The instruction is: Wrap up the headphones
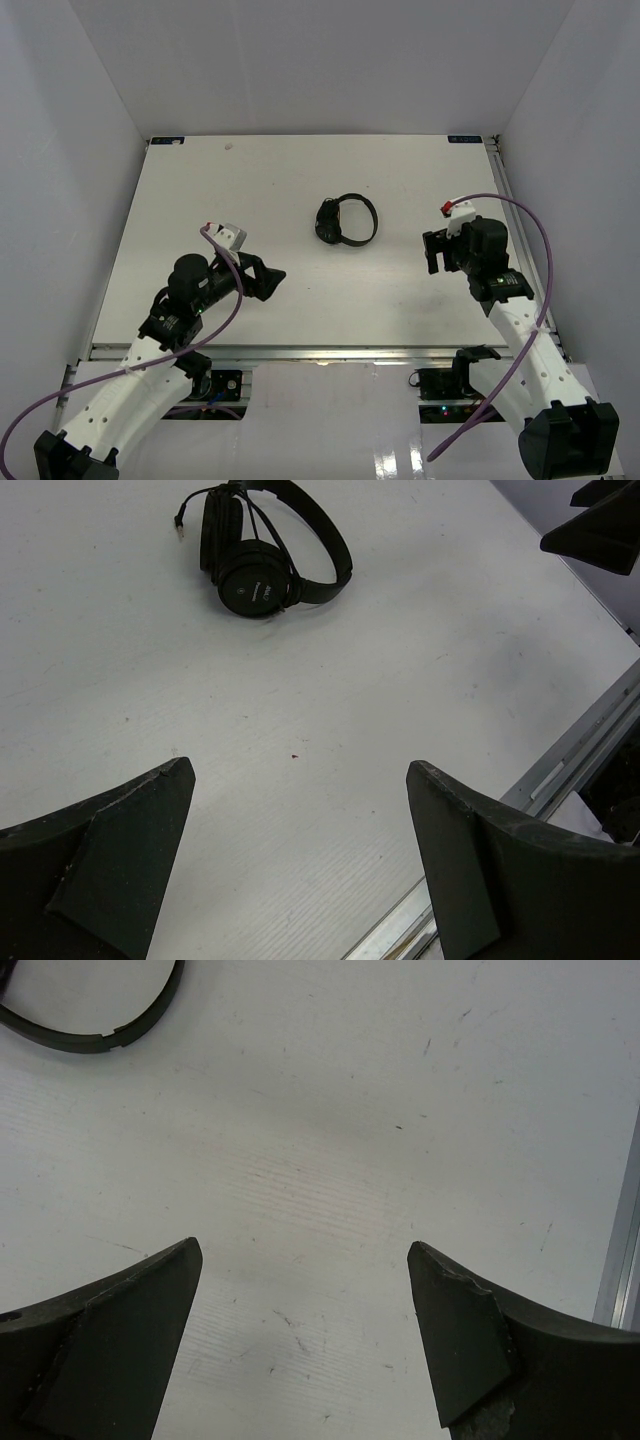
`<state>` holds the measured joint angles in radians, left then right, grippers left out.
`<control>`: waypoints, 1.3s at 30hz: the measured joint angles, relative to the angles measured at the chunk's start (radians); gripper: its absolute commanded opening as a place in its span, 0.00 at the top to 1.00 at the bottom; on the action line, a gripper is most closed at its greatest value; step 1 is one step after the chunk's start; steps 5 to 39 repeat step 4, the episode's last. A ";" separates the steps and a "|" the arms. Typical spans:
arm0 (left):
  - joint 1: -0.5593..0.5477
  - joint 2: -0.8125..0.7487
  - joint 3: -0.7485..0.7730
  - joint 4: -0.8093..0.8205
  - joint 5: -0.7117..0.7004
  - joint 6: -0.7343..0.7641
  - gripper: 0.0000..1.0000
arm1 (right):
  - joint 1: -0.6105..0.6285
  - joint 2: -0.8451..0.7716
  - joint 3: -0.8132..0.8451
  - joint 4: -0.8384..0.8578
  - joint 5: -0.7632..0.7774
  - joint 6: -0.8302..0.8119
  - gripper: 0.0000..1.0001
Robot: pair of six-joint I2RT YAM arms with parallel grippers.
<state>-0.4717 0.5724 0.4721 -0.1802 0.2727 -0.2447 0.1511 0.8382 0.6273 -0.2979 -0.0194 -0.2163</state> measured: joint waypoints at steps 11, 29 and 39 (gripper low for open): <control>0.000 0.000 0.000 0.000 0.001 0.000 0.02 | 0.000 0.002 0.008 0.000 -0.010 0.002 0.10; 0.000 0.000 0.000 0.000 0.001 0.000 0.02 | 0.000 0.002 0.008 0.000 -0.010 0.002 0.10; 0.000 0.000 0.000 0.000 0.001 0.000 0.02 | 0.000 0.002 0.008 0.000 -0.010 0.002 0.10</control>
